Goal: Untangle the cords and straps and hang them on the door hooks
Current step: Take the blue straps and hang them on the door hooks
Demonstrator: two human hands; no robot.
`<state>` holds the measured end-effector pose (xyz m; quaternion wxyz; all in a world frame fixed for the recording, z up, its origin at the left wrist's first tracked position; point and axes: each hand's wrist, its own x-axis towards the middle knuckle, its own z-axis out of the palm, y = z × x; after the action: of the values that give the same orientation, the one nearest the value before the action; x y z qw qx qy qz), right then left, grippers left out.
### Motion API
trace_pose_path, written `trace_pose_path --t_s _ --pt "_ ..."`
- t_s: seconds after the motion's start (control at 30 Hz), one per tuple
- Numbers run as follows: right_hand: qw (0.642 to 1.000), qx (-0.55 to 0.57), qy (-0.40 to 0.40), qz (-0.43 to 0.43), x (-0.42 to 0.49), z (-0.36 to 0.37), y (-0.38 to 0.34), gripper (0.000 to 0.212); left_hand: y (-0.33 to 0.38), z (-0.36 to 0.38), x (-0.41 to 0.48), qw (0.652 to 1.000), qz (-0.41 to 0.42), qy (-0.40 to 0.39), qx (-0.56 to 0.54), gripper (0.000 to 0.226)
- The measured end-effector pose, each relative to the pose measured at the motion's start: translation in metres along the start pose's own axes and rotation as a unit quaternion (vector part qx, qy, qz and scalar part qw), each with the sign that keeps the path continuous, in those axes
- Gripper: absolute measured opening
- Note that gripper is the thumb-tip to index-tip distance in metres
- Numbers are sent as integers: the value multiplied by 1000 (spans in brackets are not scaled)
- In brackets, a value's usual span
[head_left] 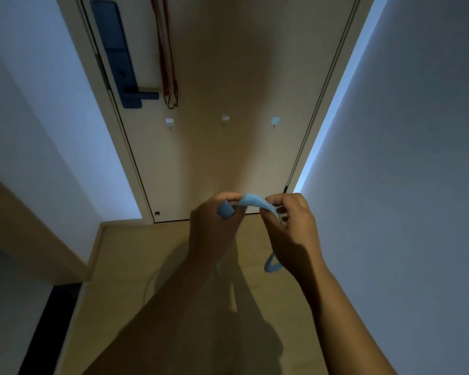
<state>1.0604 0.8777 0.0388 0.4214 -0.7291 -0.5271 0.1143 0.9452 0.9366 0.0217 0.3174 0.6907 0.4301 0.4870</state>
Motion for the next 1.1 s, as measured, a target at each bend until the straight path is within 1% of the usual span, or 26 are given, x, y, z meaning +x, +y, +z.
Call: trace_pose_path --t_s 0.03,0.07,0.1,0.13,0.17,0.27,0.3,0.37,0.4,0.5,0.6,0.67,0.77,0.83,0.93,1.0,1.07,1.1 --pt "999 -27 23 -26 11 1 6 15 4 7 13 1000 11 6 8 13" --pt "994 -52 52 -78 22 3 12 19 7 13 25 1000 15 2 17 15" --pt "988 -57 71 -128 32 5 18 21 9 19 37 999 14 -9 27 15" --pt "983 -46 81 -157 42 7 23 23 9 24 48 999 11 -22 36 15" --pt "983 -30 83 -164 52 8 26 25 8 29 60 999 10 -33 42 13" --pt "983 -5 118 -142 86 12 27 44 -1 42 93 997 18 -50 60 8" --pt "982 -8 122 -141 99 14 26 41 -5 45 104 996 20 -55 66 8" --pt "981 -32 107 -162 128 20 24 20 -15 50 131 995 26 -64 69 11" --pt "980 -42 95 -168 143 24 23 13 -21 51 145 995 29 -69 63 14" --pt "980 -36 96 -169 193 40 17 7 -40 55 191 995 32 -89 37 19" --pt "980 -17 113 -162 244 62 6 9 -65 58 236 994 17 -107 5 24" --pt "981 -1 122 -149 279 77 2 7 -82 58 266 994 -4 -105 -17 25" --pt "983 3 123 -134 325 100 4 5 -97 55 316 996 -21 -63 -65 23" --pt "983 10 126 -130 350 112 4 12 -99 53 348 995 -19 -41 -90 18" --pt "981 5 116 -156 381 127 0 25 -99 52 387 996 -16 -58 -70 19" --pt "979 -3 120 -165 400 135 -4 24 -100 52 410 996 -15 -75 -46 25" --pt "978 8 146 -151 422 139 -7 20 -103 52 434 996 -4 -83 -18 27" --pt "975 9 159 -158 433 141 -7 17 -103 53 444 996 3 -88 -5 27"
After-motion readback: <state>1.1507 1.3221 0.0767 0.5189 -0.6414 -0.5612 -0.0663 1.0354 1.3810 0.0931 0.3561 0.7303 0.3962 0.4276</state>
